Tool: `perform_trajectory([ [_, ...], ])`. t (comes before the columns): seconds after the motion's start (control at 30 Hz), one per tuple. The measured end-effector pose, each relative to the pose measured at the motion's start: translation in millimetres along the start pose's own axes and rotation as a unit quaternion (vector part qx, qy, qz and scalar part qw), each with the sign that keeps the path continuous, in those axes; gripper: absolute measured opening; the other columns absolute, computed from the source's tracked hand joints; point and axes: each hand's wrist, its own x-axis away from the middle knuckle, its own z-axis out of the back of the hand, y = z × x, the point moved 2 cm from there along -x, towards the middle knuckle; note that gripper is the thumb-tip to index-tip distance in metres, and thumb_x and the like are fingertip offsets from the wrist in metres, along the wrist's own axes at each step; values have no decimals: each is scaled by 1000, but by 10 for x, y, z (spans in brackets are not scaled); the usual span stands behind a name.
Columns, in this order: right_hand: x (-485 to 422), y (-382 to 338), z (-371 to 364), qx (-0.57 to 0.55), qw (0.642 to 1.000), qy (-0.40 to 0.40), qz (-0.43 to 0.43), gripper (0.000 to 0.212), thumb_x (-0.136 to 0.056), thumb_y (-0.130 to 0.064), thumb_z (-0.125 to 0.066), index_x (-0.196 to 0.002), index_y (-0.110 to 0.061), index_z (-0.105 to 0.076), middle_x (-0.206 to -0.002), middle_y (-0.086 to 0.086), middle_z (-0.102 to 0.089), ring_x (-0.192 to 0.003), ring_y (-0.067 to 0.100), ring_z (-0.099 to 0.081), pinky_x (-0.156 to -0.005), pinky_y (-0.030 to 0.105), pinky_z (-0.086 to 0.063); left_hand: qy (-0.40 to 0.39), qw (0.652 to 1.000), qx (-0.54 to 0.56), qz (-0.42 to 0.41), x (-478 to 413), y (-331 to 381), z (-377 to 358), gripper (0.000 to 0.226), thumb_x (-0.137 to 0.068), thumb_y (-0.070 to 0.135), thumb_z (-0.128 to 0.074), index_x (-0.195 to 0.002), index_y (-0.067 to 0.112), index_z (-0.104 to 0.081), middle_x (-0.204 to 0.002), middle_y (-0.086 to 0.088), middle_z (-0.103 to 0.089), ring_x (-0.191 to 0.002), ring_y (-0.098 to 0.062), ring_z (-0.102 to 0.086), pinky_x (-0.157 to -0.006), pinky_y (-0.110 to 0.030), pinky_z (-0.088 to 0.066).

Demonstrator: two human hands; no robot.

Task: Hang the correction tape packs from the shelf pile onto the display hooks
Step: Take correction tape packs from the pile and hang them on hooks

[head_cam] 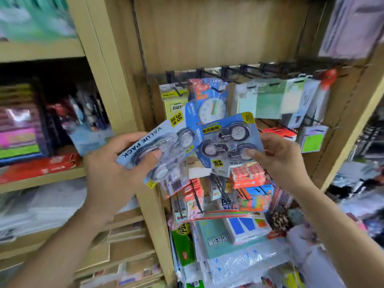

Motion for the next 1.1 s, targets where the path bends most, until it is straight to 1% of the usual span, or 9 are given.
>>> perform_trajectory([
  [0.23, -574, -634, 217, -25, 995, 47, 79, 24, -77, -23, -77, -101, -27, -73, -100, -2, -77, -92, 16, -71, -83, 36, -57, 64, 995, 11, -74, -648, 285, 173, 26, -80, 21, -83, -102, 26, -72, -92, 33, -71, -76, 12, -65, -70, -7, -47],
  [0.33, -791, -861, 293, -85, 989, 78, 96, 22, -78, -18, -75, -99, -18, -69, -93, -5, -77, -85, 10, -70, -79, 26, -57, 114, 989, 12, -94, -915, 370, 240, 25, -81, 23, -84, -101, 30, -71, -88, 34, -70, -75, 10, -66, -69, -11, -50],
  [0.5, -1117, -1115, 345, -123, 979, 121, 104, 17, -89, -8, -70, -95, -23, -67, -90, -8, -75, -81, 4, -69, -71, 17, -53, 191, 974, 6, -125, -1332, 510, 232, 25, -82, 36, -81, -103, 36, -67, -90, 24, -72, -83, -2, -70, -79, -33, -58],
  [0.6, -1304, -1203, 295, -176, 971, 133, 88, 13, -84, -16, -75, -92, -21, -67, -88, -7, -76, -78, 7, -69, -66, 19, -53, 212, 967, 4, -144, -1598, 575, 181, 25, -83, 34, -80, -103, 33, -67, -91, 21, -69, -83, -5, -69, -79, -43, -59],
  [0.7, -1455, -1240, 238, -250, 958, 127, 59, 36, -66, -35, -81, -96, -18, -68, -98, 1, -76, -89, 17, -72, -81, 34, -56, 222, 958, -24, -180, -1837, 596, 135, 27, -84, 34, -80, -104, 19, -71, -89, 26, -65, -78, -5, -66, -74, -44, -58],
  [0.8, -1575, -1231, 138, -311, 945, 97, 28, 34, -76, -25, -75, -106, -12, -67, -111, 7, -74, -101, 22, -71, -93, 41, -54, 231, 949, -42, -211, -2014, 536, 80, 28, -85, 34, -78, -105, 15, -71, -90, 26, -63, -80, -7, -65, -75, -44, -57],
  [0.9, -1689, -1186, 17, -350, 932, 98, -2, 23, -89, -14, -66, -110, -7, -66, -114, 10, -73, -104, 25, -70, -80, 35, -60, 245, 935, -89, -239, -2126, 387, 21, 26, -87, 36, -77, -103, 17, -72, -91, 13, -70, -79, -21, -70, -72, -46, -56],
  [1.03, -1794, -1094, -135, -408, 905, 109, -47, 19, -93, -10, -63, -111, -4, -63, -115, 14, -71, -105, 28, -70, -75, 33, -60, 291, 893, -147, -311, -2106, 274, -47, 22, -88, 26, -79, -98, 9, -71, -88, -5, -75, -74, -21, -67, -65, -35, -50],
  [1.1, -1795, -1069, -193, -419, 899, 108, -60, 17, -94, -10, -63, -109, -3, -62, -109, 15, -72, -93, 28, -74, -65, 34, -60, 301, 886, -147, -319, -2102, 256, -43, 23, -89, 25, -78, -97, 5, -71, -89, -8, -75, -74, -22, -67, -65, -33, -49],
])
